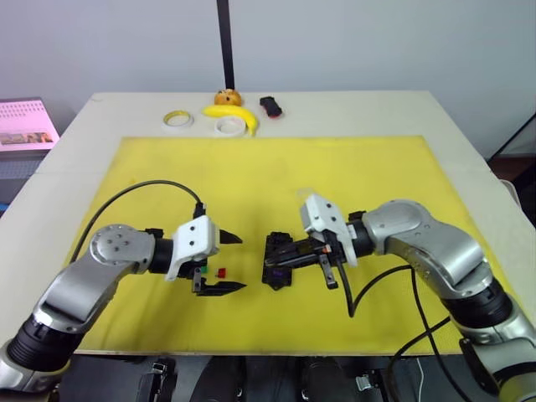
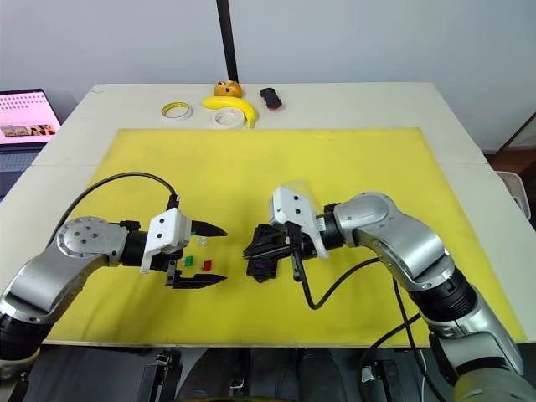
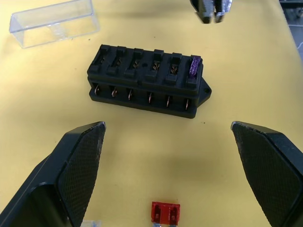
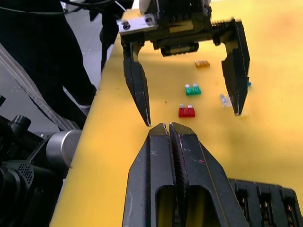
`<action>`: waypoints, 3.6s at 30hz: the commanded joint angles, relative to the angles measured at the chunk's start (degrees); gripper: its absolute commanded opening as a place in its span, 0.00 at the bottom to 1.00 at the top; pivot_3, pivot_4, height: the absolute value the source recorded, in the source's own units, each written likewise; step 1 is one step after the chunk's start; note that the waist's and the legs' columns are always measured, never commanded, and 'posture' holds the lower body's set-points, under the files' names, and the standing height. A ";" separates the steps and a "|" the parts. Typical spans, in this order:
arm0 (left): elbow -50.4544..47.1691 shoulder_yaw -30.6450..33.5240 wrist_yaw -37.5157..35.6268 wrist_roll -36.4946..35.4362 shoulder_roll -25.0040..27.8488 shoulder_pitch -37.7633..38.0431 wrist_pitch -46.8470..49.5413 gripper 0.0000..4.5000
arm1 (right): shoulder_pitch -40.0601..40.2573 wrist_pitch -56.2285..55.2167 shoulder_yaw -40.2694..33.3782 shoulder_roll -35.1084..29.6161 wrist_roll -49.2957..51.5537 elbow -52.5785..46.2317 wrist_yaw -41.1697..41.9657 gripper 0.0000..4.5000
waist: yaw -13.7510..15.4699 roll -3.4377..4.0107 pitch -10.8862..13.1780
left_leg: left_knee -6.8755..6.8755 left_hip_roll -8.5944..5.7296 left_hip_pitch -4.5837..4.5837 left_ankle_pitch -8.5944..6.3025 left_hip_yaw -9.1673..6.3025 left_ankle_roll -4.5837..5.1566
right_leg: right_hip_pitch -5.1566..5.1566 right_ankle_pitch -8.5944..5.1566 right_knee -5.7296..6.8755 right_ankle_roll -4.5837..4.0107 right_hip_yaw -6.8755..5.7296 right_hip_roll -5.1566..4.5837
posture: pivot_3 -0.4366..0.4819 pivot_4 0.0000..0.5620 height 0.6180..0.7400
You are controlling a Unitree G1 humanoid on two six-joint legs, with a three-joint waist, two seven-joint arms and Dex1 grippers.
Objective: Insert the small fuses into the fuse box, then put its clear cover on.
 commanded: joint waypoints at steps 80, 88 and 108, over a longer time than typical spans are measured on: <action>18.31 27.30 -11.61 -12.64 13.71 12.18 14.25 1.00 | -7.50 -17.48 -8.92 -16.60 -11.43 10.03 16.41 0.98 | -0.23 0.14 0.09 | -0.94 -0.02 0.74 0.00 0.41 -0.10 | 0.22 0.00 -0.44 -0.06 0.07 -0.69 | 0.48 0.27 1.00; 26.91 27.05 -11.21 -20.91 13.69 9.10 33.06 1.00 | -10.56 -13.73 -4.89 -9.60 -10.98 3.68 13.67 0.98 | -0.15 0.12 0.10 | -0.79 -0.06 0.65 0.01 0.40 -0.08 | 0.15 0.01 -0.27 -0.03 -0.08 -0.59 | 0.48 0.27 1.00; 42.80 25.94 3.60 -26.39 1.90 -4.52 52.89 0.61 | -10.86 -9.41 -2.86 -7.19 -10.87 -0.89 9.93 1.00 | -0.07 -0.20 0.08 | -0.27 -0.03 0.66 0.01 0.29 -0.07 | 0.21 0.01 0.16 -0.02 -0.08 -0.40 | 0.48 0.27 1.00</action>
